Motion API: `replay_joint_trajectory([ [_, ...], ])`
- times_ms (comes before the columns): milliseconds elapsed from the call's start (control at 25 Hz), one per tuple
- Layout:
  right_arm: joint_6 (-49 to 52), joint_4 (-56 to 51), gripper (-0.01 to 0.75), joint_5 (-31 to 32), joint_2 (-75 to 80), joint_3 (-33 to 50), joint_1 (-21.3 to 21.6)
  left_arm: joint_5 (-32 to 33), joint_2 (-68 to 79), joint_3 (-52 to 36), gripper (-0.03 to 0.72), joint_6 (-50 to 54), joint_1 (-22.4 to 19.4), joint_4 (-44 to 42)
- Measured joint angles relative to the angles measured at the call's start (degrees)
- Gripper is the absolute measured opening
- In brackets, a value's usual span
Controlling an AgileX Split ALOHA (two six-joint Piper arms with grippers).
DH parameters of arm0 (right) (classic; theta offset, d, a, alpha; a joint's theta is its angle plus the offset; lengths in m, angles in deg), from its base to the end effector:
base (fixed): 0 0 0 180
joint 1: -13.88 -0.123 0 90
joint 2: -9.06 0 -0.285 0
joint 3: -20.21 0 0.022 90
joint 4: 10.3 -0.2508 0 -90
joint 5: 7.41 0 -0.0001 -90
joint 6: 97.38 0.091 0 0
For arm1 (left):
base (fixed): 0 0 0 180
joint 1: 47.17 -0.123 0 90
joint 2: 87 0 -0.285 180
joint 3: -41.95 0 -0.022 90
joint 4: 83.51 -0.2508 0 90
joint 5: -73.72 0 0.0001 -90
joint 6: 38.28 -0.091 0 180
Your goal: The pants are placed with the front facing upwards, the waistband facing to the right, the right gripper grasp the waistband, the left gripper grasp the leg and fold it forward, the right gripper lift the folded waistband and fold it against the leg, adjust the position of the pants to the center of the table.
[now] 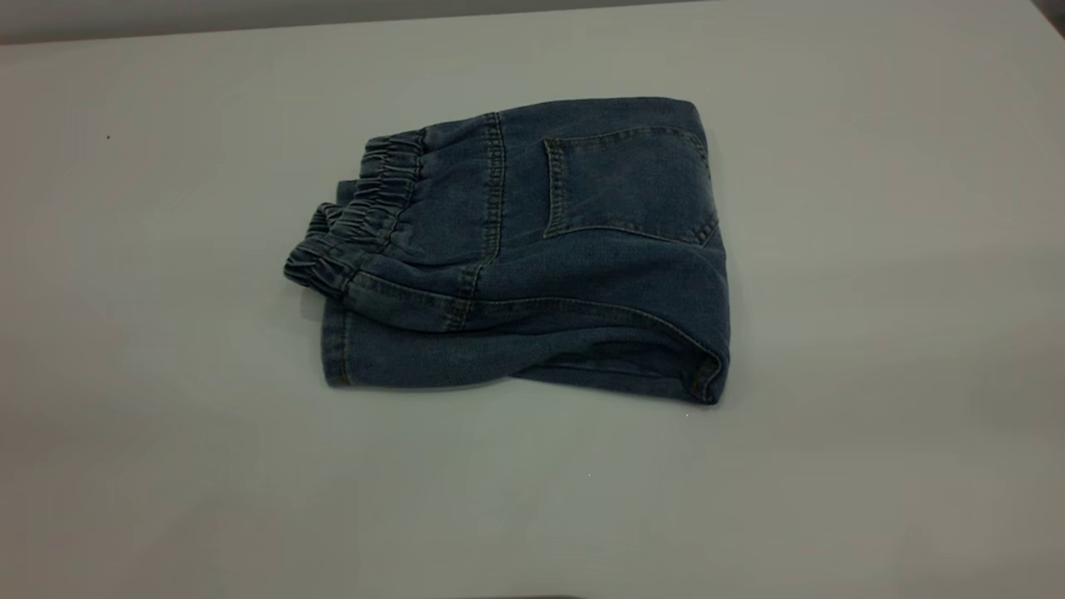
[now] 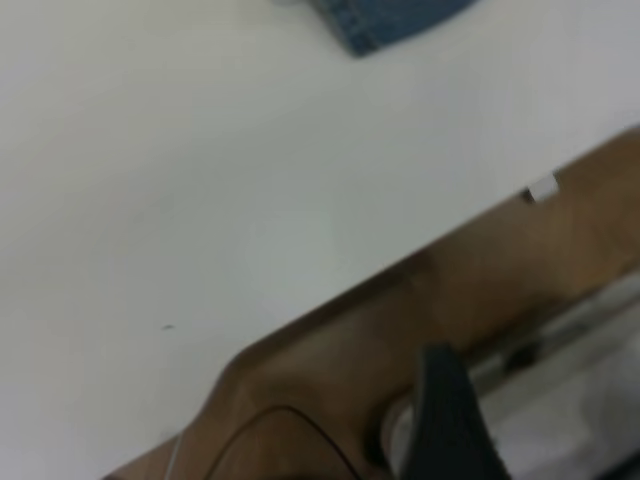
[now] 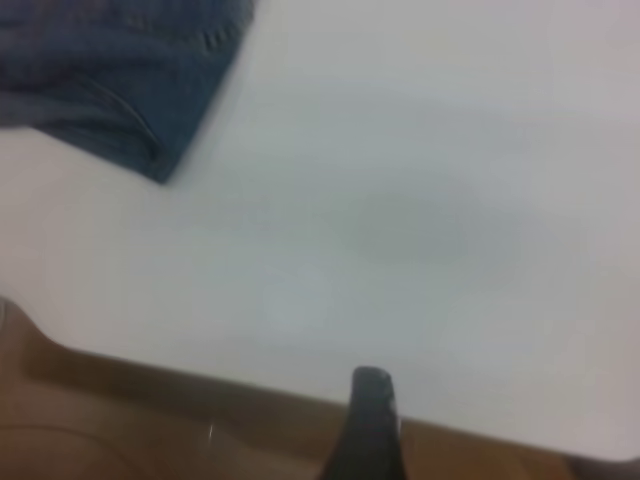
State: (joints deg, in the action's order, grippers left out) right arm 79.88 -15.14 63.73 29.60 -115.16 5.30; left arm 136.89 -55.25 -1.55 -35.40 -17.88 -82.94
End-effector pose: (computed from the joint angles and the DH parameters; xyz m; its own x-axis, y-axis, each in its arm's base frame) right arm 0.0129 0.0093 0.2827 -0.7099 -0.1277 -0.6926 -0.2179 0.9750 0.0435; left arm 0.0475 -0.0276 0.2900 -0.6785 0.3178 -0.6623 0.4579 0.8880 -0.0430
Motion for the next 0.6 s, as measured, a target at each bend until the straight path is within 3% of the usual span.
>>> replay_joint_trajectory([
  [280, 3.12, -0.89, 0.557, -6.38, -3.34, 5.07, 0.0, -0.68, -8.23, -4.56, 0.41, 0.18, 0.0, -1.24],
  [600, 3.37, -3.68, 0.557, -6.62, -3.34, 5.49, 0.0, 0.61, -9.52, -5.58, 0.409, -2.13, 0.0, -1.35],
])
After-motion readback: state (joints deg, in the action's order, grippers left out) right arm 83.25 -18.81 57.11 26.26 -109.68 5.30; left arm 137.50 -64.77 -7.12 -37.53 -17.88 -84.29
